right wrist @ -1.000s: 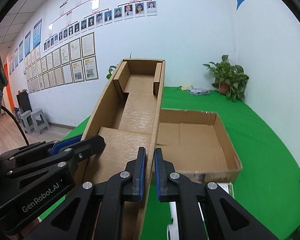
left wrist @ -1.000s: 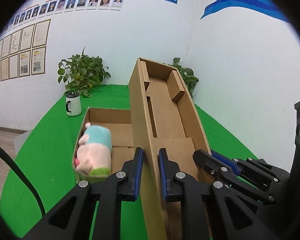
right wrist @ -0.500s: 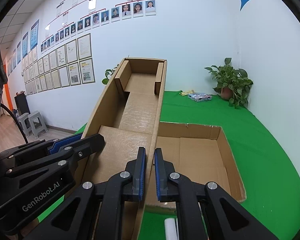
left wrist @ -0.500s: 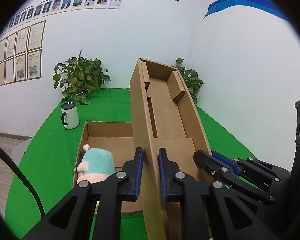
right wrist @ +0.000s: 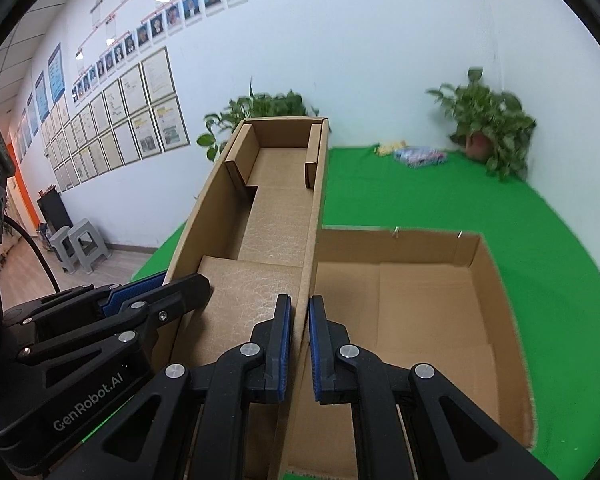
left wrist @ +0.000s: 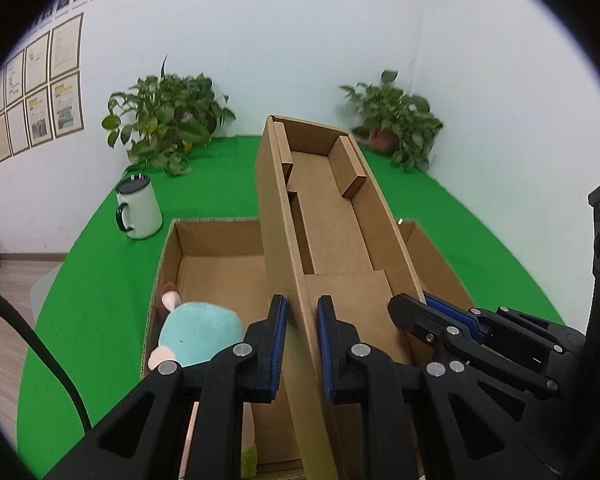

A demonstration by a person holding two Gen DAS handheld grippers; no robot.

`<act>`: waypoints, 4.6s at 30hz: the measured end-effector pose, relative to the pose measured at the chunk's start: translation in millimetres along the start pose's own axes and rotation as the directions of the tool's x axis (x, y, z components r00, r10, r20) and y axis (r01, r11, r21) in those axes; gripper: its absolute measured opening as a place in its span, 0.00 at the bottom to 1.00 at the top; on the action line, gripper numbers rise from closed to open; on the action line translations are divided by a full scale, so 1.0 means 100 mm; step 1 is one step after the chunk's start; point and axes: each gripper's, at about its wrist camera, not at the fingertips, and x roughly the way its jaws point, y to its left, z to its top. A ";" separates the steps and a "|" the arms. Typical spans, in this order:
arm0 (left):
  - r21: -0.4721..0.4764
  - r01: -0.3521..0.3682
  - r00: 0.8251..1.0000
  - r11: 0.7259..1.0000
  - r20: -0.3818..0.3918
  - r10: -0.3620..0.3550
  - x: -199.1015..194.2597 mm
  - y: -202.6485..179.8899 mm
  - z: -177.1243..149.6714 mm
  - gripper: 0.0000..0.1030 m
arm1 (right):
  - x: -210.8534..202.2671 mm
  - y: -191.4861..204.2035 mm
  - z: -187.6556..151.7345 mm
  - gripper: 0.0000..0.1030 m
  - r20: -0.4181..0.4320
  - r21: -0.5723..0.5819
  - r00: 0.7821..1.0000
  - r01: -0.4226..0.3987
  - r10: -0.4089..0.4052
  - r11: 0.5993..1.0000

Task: Organize objects
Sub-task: 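Carry the cardboard tray into the box beside the plush toy and release, then withdraw the left gripper and move the right gripper toward the white hair dryer, then grasp the white hair dryer by its head with the right gripper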

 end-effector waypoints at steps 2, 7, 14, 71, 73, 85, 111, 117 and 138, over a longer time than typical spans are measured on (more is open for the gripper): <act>-0.009 -0.015 0.999 1.000 -0.047 0.014 0.17 0.05 -0.05 0.14 | 0.31 -0.11 0.00 0.06 -0.041 0.018 0.999 -0.015 0.016 1.000; 0.001 -0.060 0.986 0.998 -0.153 0.059 0.60 0.14 -0.19 0.14 | 1.02 -0.33 -0.16 0.06 -0.116 0.044 0.993 -0.033 0.038 0.998; -0.010 -0.086 0.963 0.996 -0.257 0.081 0.94 0.22 -0.36 0.13 | 1.68 -0.45 -0.50 0.06 -0.194 0.098 0.979 -0.040 0.058 0.994; -0.022 -0.163 0.952 0.986 0.261 0.163 -1.26 -0.46 -1.57 0.80 | -1.18 -0.10 -2.22 0.99 0.158 -0.107 0.971 0.196 -0.178 0.975; -0.034 -0.147 0.959 0.989 0.239 0.150 -1.24 -0.45 -1.59 0.80 | -1.23 -0.12 -2.25 0.99 0.159 -0.110 0.972 0.193 -0.174 0.975; -0.027 -0.088 0.988 0.996 0.123 0.090 -1.15 -0.30 -1.88 0.80 | -1.38 -0.41 -2.68 0.99 0.043 -0.080 0.999 -0.025 0.028 0.996; -0.170 0.082 0.995 0.982 -0.034 -0.089 -0.84 -0.05 -2.06 0.70 | -0.80 -0.08 -3.03 0.79 -0.205 -0.097 0.978 -0.062 0.042 0.993; -0.213 0.205 0.965 0.955 -0.120 -0.234 -0.50 -0.08 -1.96 0.70 | -0.77 -0.02 -3.03 0.89 -0.195 -0.058 0.978 -0.081 0.068 0.995; -0.196 0.251 0.887 0.948 -0.345 -0.306 0.16 -0.55 -2.05 0.35 | -0.86 0.09 -3.38 0.52 -0.182 -0.070 0.982 0.040 -0.052 0.997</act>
